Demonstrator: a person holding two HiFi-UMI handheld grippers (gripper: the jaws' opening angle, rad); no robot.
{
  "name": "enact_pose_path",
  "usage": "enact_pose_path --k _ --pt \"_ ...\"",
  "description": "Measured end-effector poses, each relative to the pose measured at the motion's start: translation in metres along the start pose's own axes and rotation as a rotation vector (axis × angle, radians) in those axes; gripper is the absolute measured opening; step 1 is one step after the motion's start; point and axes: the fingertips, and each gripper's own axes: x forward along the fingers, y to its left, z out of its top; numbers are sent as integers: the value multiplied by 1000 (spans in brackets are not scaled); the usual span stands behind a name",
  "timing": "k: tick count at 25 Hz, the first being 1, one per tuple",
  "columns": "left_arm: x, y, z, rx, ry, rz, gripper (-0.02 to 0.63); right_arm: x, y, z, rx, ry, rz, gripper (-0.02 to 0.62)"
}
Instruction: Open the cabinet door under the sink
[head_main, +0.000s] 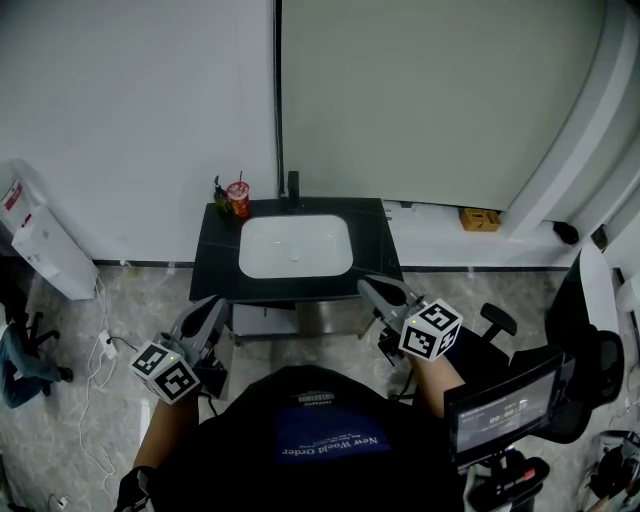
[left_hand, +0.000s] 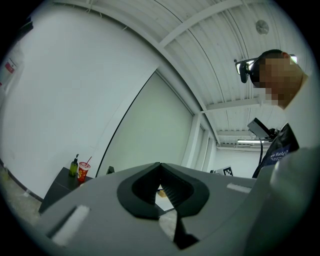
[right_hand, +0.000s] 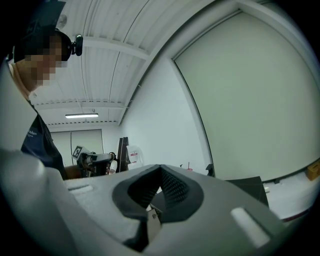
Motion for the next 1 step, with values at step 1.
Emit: enact_pose_path --k 1 --pt "0 -1 0 -1 1 0 2 0 0 0 0 1 1 0"
